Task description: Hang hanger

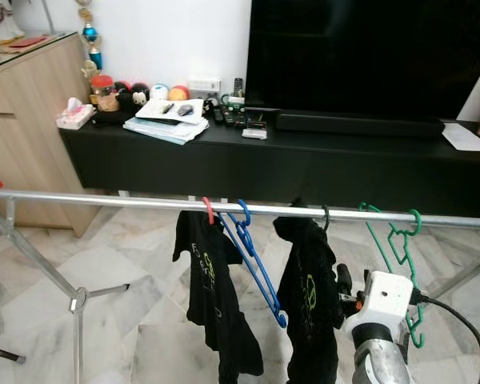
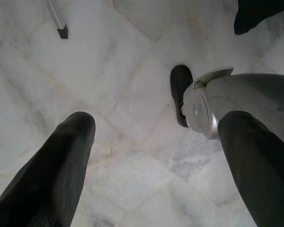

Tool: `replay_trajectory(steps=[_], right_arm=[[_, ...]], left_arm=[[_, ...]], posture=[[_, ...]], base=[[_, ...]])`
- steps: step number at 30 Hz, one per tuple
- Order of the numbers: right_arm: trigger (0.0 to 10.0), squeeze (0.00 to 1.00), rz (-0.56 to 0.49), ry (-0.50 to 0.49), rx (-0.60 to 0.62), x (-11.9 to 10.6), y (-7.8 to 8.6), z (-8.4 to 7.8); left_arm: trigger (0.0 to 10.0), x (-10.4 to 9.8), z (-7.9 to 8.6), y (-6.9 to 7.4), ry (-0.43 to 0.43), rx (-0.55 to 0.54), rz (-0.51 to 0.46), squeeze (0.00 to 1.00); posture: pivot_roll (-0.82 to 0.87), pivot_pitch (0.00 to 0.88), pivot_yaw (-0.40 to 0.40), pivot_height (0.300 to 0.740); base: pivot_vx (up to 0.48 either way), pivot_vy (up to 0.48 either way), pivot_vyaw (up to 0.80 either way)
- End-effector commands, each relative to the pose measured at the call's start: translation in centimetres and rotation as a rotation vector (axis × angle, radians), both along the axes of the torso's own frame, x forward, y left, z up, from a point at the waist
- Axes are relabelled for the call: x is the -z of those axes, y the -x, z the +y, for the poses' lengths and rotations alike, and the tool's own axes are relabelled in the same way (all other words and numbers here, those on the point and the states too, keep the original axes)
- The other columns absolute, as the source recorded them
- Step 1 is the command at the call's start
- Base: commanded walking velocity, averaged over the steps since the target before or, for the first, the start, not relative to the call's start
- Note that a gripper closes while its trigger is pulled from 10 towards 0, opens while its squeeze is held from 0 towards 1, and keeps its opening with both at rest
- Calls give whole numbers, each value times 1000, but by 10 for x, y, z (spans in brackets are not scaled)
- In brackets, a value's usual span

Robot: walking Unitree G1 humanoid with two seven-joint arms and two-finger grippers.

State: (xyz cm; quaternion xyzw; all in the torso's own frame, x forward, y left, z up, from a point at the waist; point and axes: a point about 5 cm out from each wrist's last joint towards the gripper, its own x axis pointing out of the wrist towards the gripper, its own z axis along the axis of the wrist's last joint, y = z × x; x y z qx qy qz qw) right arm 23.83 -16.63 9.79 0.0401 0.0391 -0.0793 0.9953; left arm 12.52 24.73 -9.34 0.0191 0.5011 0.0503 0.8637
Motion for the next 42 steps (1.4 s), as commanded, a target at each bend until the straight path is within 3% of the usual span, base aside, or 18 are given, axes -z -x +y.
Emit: replay_trajectory(steps=[1,6,9,15,33,42], right_arm=[[10000,0,-69,1,31,-13,4,-6],[10000,0,-66,33,93,-8,31,-29],[10000,0,-40,28,95,-3,39,-31],[10000,0,-39,22,64,-3,37,-24],[10000,0,-57,50,16,-9,24,-21],[10000,0,-55,57,0,-8,27,-17]], left_arm=[[10000,-1,7,3,-10,-19,-4,0],[10000,-2,11,5,-23,-12,3,0],[10000,-2,12,4,-28,-6,5,0],[10000,-3,9,-1,-25,-8,-9,0],[10000,-3,6,-3,-12,-10,-9,0],[10000,-2,3,-3,5,-8,-14,0]], posture=[[-113,0,-8,740],[-137,0,7,740],[-144,0,8,740],[-138,0,5,740],[-139,0,-6,740],[-142,0,-11,740]], base=[[0,0,0],[0,0,0],[0,0,0],[0,0,0],[303,0,0],[141,0,0]])
